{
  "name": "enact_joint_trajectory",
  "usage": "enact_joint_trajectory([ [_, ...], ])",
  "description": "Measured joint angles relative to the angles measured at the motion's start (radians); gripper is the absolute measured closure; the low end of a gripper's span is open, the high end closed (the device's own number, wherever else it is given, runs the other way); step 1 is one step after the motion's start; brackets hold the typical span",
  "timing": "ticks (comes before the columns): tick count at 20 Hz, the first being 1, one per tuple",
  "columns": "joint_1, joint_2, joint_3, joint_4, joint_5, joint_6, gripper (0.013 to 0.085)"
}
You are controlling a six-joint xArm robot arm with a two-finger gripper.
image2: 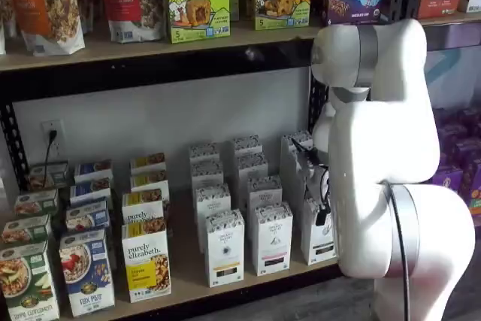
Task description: Pick up the white box with a green strip in the middle, on the bottom shelf, the sixth box from the left
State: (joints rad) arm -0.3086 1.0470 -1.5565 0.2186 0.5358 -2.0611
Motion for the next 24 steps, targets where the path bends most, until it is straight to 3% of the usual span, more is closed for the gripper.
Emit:
enact_joint_trajectory([
  [6, -0.005, 0.019, -0.02, -0.039, 0.006, 0.029, 0.013],
  [8, -0.006, 0.022, -0.021, -0.037, 0.004, 0.026, 0.021],
  [12, -0.008, 0.026, -0.025, -0.038, 0.006, 0.025, 0.029],
  [19, -0.01, 0.022, -0.019, -0.046, 0.003, 0.029, 0.029],
  [21, -0.01, 0.02, -0.015, -0.04, -0.001, 0.023, 0.037],
  [24, -0.01, 0.017, -0.009, -0.037, -0.003, 0.022, 0.041],
])
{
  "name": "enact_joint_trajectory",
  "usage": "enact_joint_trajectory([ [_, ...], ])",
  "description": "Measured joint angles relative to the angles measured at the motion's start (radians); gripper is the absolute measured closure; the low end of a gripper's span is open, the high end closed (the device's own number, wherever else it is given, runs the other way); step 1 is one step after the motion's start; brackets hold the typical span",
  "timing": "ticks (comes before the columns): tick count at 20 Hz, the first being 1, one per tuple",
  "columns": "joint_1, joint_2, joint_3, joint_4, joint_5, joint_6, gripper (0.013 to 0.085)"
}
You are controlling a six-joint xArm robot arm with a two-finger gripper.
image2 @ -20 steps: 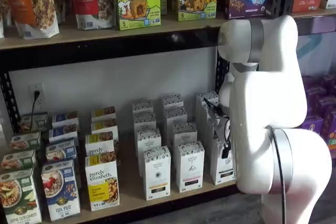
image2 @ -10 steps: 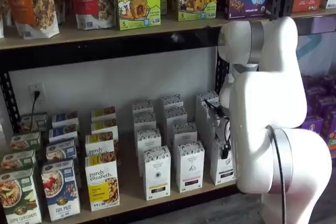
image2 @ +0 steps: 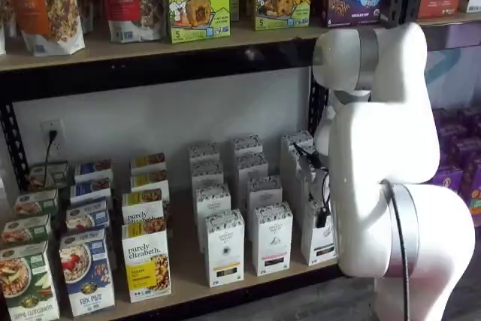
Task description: Pick up the white box with a green strip in the middle, on the bottom shelf, the sixth box from the left
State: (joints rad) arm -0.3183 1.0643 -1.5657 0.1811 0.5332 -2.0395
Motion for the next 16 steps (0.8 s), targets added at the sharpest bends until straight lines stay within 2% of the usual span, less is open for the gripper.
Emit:
enact_joint_trajectory([
  [3, 0.002, -0.006, 0.014, -0.005, -0.011, 0.006, 0.041],
  [7, 0.007, -0.031, 0.055, -0.037, -0.034, 0.037, 0.041],
  [12, 0.023, -0.11, 0.186, -0.096, -0.101, 0.102, 0.041],
  [16, 0.041, -0.196, 0.315, -0.094, -0.147, 0.115, 0.041],
])
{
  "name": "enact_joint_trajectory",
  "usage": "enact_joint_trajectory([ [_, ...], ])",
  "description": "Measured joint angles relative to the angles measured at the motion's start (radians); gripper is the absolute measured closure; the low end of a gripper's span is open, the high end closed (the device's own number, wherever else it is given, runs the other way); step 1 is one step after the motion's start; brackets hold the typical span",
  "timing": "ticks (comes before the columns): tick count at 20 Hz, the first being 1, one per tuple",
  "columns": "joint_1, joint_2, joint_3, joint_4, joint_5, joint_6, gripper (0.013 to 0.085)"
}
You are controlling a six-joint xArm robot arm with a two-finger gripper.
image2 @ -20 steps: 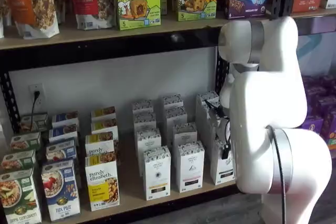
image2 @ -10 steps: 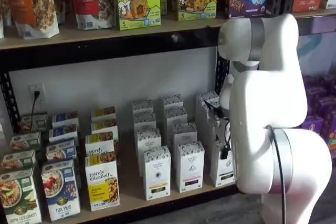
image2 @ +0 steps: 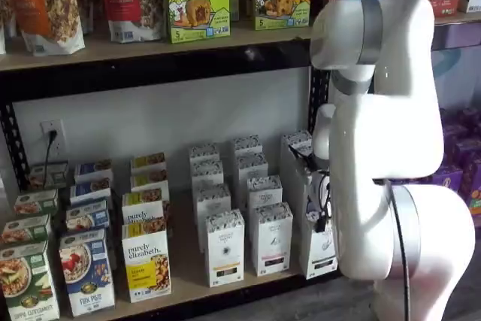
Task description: Pick up the white box with a green strip in the middle, on the bottom shelf, the sixth box from the left
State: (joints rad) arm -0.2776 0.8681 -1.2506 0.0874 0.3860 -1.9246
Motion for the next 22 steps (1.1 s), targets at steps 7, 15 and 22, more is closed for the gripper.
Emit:
enact_joint_trajectory([
  [7, 0.007, -0.033, 0.115, -0.09, -0.12, 0.088, 0.045],
  [15, 0.026, -0.004, 0.117, -0.01, -0.171, 0.03, 0.053],
  [22, 0.022, -0.017, 0.13, 0.063, -0.173, -0.046, 0.053],
])
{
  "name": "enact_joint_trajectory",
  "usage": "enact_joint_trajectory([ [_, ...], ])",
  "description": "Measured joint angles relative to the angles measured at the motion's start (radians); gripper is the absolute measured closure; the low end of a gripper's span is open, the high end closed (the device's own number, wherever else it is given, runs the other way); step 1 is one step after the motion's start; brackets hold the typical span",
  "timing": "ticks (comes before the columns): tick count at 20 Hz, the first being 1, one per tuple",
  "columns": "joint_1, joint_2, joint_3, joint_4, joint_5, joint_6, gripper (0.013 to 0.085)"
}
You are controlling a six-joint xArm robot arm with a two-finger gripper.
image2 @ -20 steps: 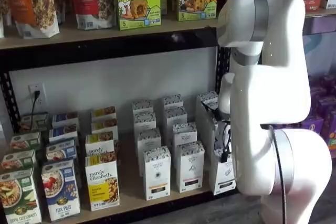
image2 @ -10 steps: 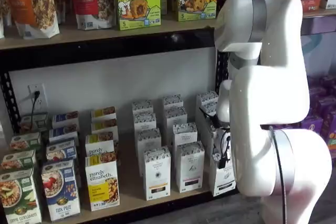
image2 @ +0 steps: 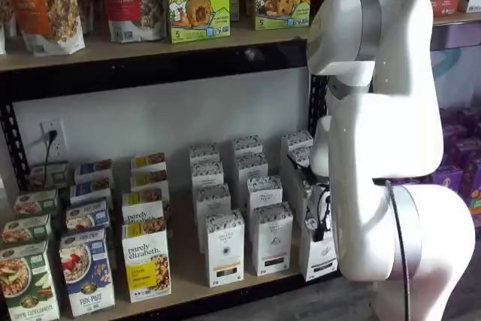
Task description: Pick up the white box with a green strip in the middle, on the bottom shelf, the sixth box from the left
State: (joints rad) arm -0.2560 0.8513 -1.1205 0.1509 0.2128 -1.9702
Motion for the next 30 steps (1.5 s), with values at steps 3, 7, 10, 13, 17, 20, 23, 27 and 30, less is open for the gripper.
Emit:
enact_joint_trajectory([
  [3, -0.008, -0.009, 0.01, -0.003, -0.005, -0.004, 0.053],
  [7, -0.013, -0.018, 0.015, 0.006, 0.005, -0.018, 0.053],
  [10, -0.014, -0.03, 0.022, 0.055, 0.013, -0.067, 0.053],
  [13, -0.022, -0.05, 0.032, 0.072, 0.033, -0.088, 0.053],
  [17, -0.031, -0.073, 0.049, 0.008, 0.044, -0.036, 0.053],
  [20, -0.039, -0.114, 0.084, -0.092, 0.053, 0.053, 0.053],
  [23, -0.041, -0.169, 0.116, -0.213, 0.099, 0.166, 0.053],
  [27, -0.028, -0.257, 0.159, -0.289, 0.187, 0.249, 0.053],
  [30, -0.014, -0.326, 0.2, -0.272, 0.23, 0.247, 0.053],
])
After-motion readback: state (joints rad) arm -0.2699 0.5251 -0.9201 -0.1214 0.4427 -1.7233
